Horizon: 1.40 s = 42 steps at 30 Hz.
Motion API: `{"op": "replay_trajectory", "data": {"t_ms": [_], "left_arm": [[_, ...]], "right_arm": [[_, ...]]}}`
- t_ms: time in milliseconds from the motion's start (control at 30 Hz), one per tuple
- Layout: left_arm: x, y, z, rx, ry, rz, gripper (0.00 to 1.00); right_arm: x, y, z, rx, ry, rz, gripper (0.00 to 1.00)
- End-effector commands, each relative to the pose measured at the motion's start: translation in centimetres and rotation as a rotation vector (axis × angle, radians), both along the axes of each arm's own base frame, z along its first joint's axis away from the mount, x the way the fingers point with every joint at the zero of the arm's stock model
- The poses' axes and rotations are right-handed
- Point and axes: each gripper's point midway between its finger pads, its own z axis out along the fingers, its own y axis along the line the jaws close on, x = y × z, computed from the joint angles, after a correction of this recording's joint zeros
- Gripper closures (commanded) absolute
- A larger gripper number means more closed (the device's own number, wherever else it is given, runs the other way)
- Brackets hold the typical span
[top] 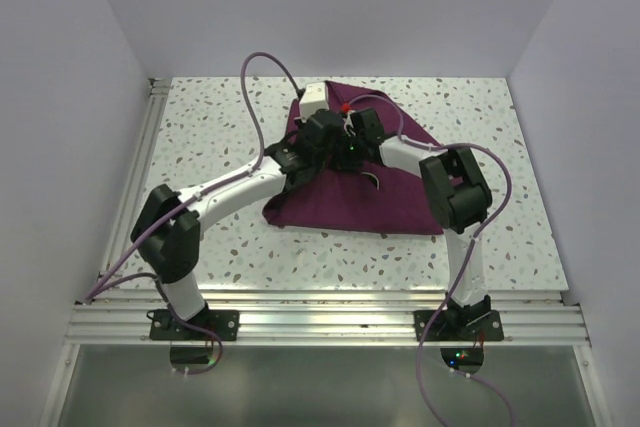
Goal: Prepare the surgical pack
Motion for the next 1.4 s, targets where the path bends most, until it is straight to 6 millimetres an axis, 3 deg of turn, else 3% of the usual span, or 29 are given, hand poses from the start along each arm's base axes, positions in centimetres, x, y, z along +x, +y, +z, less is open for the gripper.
{"op": "replay_trajectory", "data": {"t_ms": [0, 433, 633, 833, 1033, 1200, 1367], "left_arm": [[1.3, -3.6, 2.4, -0.174, -0.06, -0.015, 1.0], [2.7, -10.1, 4.9, -0.557, -0.189, -0.059, 1.0], [2.9, -12.5, 3.2, -0.62, -0.184, -0.104, 1.0], [2.6, -12.4, 1.2, -0.643, -0.168, -0.099, 1.0], [2.0, -12.4, 0.7, -0.667, -0.162, -0.116, 1.0], [1.1, -10.8, 2.4, -0.669, -0.205, -0.111, 1.0], [0.4, -9.4, 5.7, -0.644, -0.289, -0.134, 1.0]], "right_arm": [[-4.9, -1.4, -6.1, -0.102, 0.217, 0.041, 1.0], [-5.5, -0.2, -7.1, -0.031, 0.279, 0.072, 1.0], [-5.2, -0.7, -6.8, -0.021, 0.276, 0.054, 1.0], [-5.2, -0.8, -6.8, -0.014, 0.278, 0.052, 1.0], [-5.0, -0.7, -6.5, 0.017, 0.278, 0.05, 1.0], [-4.6, -0.1, -5.8, 0.059, 0.28, 0.061, 1.0], [-4.2, 0.0, -5.3, 0.052, 0.278, 0.064, 1.0]]}}
